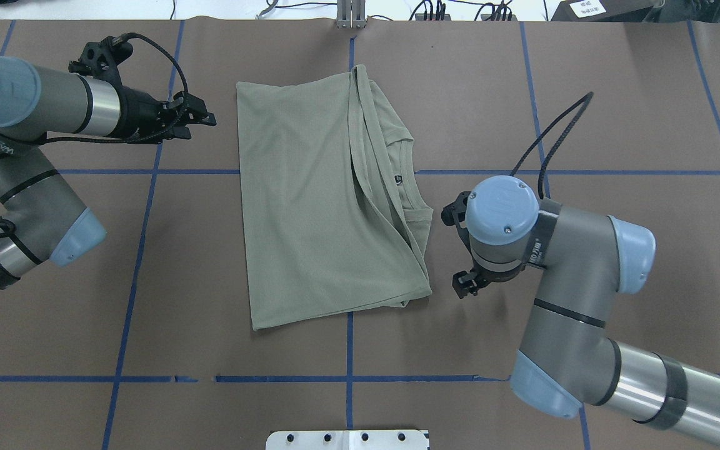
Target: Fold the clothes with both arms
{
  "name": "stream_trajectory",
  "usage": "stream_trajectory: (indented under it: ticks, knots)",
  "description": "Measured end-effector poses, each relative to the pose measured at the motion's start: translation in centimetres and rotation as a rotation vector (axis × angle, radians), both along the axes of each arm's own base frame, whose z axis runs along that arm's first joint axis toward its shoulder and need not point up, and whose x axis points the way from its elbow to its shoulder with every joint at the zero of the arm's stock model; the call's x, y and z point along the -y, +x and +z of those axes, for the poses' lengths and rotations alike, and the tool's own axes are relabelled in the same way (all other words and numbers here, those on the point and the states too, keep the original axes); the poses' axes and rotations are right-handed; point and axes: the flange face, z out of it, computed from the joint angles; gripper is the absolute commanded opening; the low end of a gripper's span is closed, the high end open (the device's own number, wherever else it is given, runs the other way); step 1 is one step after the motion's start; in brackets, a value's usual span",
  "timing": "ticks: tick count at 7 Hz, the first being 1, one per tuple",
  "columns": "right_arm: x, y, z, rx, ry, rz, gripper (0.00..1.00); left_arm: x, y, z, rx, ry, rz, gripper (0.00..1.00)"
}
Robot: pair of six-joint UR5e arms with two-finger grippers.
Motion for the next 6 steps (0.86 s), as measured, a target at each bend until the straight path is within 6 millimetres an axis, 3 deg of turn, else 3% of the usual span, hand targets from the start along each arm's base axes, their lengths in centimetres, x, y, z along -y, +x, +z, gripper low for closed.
stream_trajectory:
  ticks: [1, 3, 5, 6]
  knots:
    - [-0.9, 0.7, -0.1, 0.006, -0.006, 0.016, 1.0, -0.1, -0.1, -0.4, -0.007, 0.002, 0.004, 0.66]
    - [-0.4, -0.8, -3.0, 0.043, 0.001, 0.044, 1.0, -0.3, -0.2, -0.9, -0.021, -0.007, 0.003, 0.66]
    - [3.3, -5.7, -8.0, 0.065, 0.034, 0.075, 1.0, -0.7, -0.5, -0.8, -0.028, -0.017, 0.005, 0.66]
    - [5.1, -8.2, -9.6, 0.078, 0.047, 0.091, 1.0, -1.0, -0.7, -0.6, -0.028, -0.02, 0.009, 0.66]
